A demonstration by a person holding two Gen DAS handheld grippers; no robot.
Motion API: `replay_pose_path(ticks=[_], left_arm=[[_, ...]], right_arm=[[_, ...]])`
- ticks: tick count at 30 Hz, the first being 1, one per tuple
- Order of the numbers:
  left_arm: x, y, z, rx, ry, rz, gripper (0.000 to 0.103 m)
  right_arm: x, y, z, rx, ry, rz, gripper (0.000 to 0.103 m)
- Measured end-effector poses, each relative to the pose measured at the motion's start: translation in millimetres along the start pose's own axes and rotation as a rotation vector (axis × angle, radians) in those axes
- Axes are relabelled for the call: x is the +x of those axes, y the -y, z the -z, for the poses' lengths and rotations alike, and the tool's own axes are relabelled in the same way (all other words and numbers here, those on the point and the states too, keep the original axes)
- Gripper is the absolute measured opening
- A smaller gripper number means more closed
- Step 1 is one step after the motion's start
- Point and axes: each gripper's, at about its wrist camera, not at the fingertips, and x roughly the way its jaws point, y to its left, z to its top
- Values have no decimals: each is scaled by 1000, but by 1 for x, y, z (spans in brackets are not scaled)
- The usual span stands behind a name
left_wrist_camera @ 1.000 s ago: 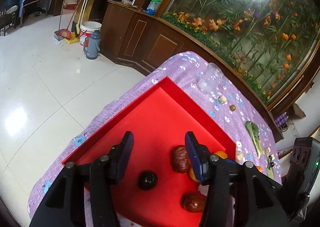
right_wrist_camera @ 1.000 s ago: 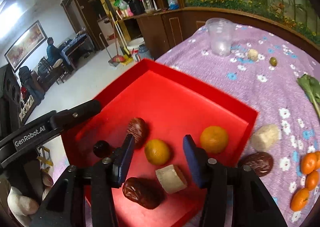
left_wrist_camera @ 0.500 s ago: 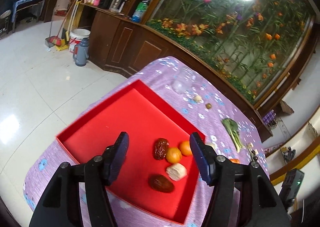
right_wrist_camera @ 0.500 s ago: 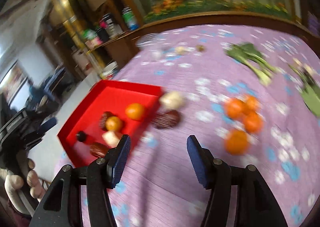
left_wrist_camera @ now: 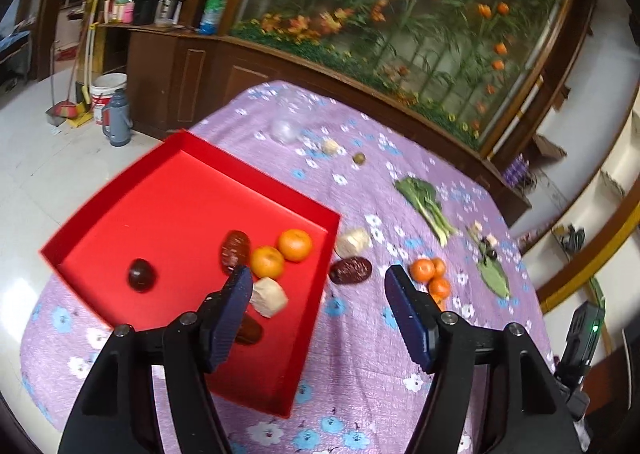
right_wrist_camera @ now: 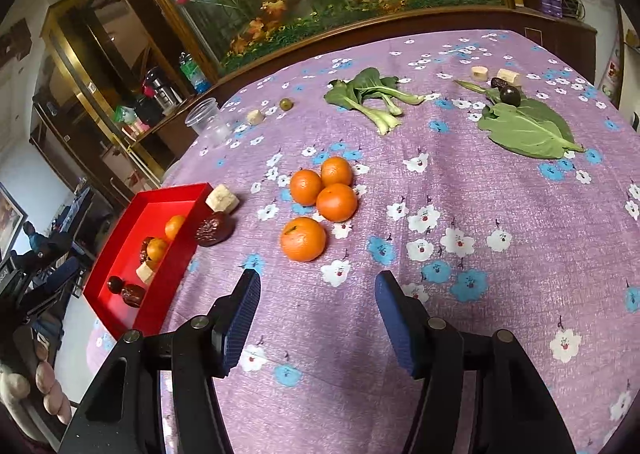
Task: Organize fruits
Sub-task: 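Lift both open tools out of the tray back over the table, then grasp another dark date with the left tool while the right tool grasps an orange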
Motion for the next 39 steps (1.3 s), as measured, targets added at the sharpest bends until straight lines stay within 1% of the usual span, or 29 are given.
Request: replay_pose_path(ticks=[4,7,8,10,13,15,17,19,21,22,23,24,25,26,27,28,31,32,34,39], left_arm=[[24,11,7,46,-53,2,68],[45,23,11,97,-101,6,68],[52,30,11,123,-114,9,68],[68,48,9,209,-131,-3,68],[93,67,5,308,-141,-23,68],[110,73,3,347,-155,-36,67],[127,78,2,369,-182,-29,67],[143,83,4,402,-205,-50,67],[153,84,8,413,-238,-54,67],[154,85,10,428,-241,-70,67],[153,87,11,433,-244,-66,67],[149,87,12,427,-262,-28,66],[146,88,13,411,-288,23,60],[139,90,15,399,-312,87,57],[133,92,16,408,-314,101,53],[125,94,18,425,-302,98,53],[113,95,19,430,-269,89,53],[112,94,18,434,-255,72,53],[120,92,16,431,-249,28,53],[148,85,13,414,-275,-29,52]], right_arm=[[13,4,0,-11,-22,-7,65],[27,5,1,-23,-58,-13,65],[31,6,0,-24,-66,-15,65],[36,8,-3,-20,-72,-23,65],[40,11,-6,-8,-77,-39,65],[43,14,-7,0,-81,-48,65],[44,15,-8,2,-85,-50,65],[44,16,-8,1,-86,-52,65],[44,16,-9,0,-86,-56,65],[44,17,-10,-1,-85,-57,65],[43,17,-10,-2,-83,-58,65],[43,17,-11,-3,-82,-59,65],[42,17,-11,-4,-81,-60,65],[42,18,-11,-4,-81,-60,65],[42,18,-12,-4,-82,-62,65],[42,18,-12,-5,-83,-62,65],[43,17,-13,-17,-84,-54,65],[44,17,-14,-20,-87,-53,65],[48,12,-16,-35,-93,-52,65],[58,-9,-24,-130,-104,-32,65]])
